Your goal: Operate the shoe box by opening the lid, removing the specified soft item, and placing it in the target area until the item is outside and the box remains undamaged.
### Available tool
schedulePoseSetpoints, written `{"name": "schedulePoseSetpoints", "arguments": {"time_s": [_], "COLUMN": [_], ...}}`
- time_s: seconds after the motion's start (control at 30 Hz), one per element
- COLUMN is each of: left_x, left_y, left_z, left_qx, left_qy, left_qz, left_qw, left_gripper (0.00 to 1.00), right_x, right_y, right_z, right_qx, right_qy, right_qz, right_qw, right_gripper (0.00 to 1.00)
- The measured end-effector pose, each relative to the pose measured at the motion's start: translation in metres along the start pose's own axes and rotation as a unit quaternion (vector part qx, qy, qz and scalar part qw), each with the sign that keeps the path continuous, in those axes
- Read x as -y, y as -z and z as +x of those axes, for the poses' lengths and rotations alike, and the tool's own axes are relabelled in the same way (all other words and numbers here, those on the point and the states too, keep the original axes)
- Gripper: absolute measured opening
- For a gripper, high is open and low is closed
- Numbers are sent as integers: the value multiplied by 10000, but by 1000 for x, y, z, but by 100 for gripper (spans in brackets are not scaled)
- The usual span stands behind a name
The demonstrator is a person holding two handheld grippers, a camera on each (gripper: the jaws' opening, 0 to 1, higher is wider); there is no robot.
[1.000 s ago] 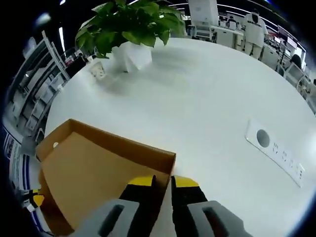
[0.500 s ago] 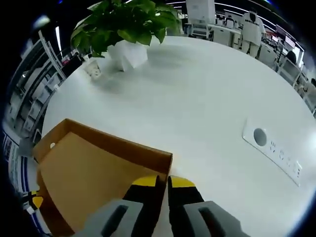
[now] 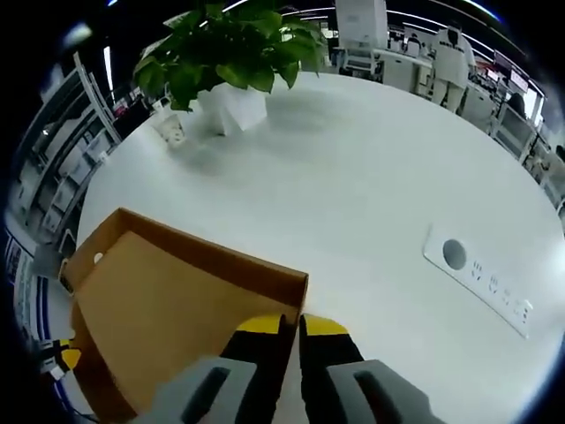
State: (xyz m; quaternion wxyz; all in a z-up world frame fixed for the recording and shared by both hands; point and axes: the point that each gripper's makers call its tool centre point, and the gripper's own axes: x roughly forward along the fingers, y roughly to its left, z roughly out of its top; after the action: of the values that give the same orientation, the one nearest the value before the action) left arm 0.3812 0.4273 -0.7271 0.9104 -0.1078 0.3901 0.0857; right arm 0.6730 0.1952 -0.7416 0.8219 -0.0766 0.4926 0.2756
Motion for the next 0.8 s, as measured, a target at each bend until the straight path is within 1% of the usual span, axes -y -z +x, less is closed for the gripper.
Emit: {"name": "schedulePoseSetpoints", "arguments": {"time_s": [0.8], "left_x": [-1], "left_y": [1], "left_z": [1], "left_qx": [-34], "left_qy": [-162], "left_qz": [94], "left_qw": [9998], "left_gripper": [4], "right_x": [-6], "right_y": [-18], "right_z": [-38], "right_qx": [405], "right_qy": [-35], "right_qz": [25], "right_qw": [9992], "right_gripper": [0]}}
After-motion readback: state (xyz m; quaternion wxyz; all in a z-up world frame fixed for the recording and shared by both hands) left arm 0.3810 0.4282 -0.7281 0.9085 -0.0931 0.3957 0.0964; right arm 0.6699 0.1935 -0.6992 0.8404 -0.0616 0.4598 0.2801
